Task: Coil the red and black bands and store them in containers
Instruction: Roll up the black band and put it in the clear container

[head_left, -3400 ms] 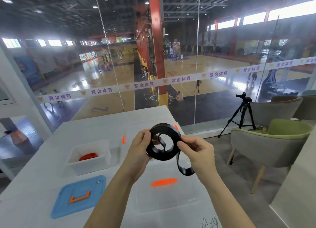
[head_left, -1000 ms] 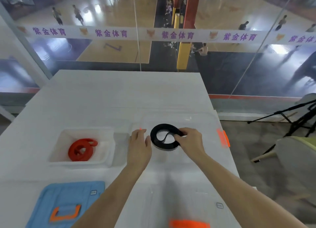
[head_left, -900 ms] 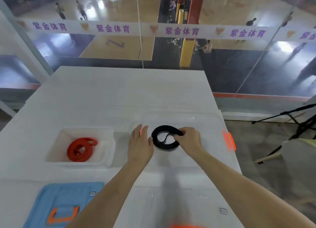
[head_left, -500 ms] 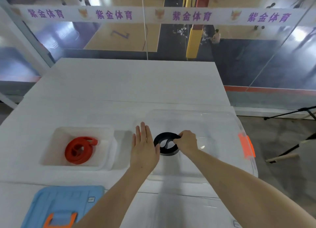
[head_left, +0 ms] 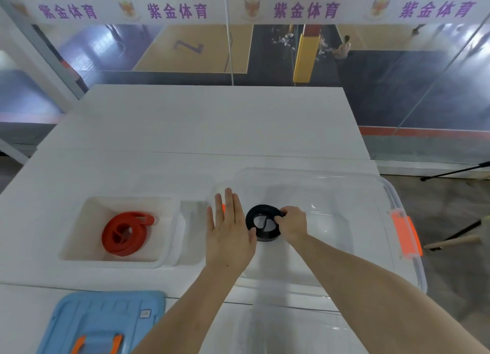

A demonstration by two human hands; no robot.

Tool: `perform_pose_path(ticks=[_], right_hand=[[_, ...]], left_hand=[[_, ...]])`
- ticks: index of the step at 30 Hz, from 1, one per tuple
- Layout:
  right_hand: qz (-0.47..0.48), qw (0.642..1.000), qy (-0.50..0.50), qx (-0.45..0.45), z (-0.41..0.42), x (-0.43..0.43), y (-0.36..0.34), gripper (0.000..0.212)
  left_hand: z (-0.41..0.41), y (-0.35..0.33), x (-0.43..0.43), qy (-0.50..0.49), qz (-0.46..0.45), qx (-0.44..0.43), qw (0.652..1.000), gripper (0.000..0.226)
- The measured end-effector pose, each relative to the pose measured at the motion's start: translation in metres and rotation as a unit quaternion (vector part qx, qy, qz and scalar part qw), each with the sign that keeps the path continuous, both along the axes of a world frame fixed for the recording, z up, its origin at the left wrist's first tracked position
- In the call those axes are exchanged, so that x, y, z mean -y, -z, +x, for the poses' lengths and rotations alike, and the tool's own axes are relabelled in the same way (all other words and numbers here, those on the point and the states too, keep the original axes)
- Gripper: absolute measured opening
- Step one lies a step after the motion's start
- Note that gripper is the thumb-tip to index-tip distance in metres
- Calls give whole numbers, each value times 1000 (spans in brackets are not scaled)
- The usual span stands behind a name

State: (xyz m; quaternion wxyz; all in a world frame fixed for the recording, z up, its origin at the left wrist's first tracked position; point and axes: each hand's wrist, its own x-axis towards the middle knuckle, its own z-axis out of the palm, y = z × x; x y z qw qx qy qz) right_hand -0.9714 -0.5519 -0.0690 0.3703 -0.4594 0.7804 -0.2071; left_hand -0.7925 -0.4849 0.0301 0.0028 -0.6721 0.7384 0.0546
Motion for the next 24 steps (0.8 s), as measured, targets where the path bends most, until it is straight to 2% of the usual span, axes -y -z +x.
perform_pose_path(ticks=[5, 12, 20, 24], right_hand=[[-8, 1000, -3, -3, -2, 1, 7, 11], [9, 999, -14, 29, -8, 6, 2, 31], [68, 994, -48, 77, -7, -1, -17, 82], [30, 992, -122, 29, -16, -13, -45, 61]], left_hand=[[-4, -2, -2, -4, 11, 1, 1000, 91], [-6, -6, -2, -9, 24, 8, 1000, 93], [-7, -13, -3, -17, 50, 6, 999, 92], [-5, -23, -1, -12, 70, 7, 997, 89]])
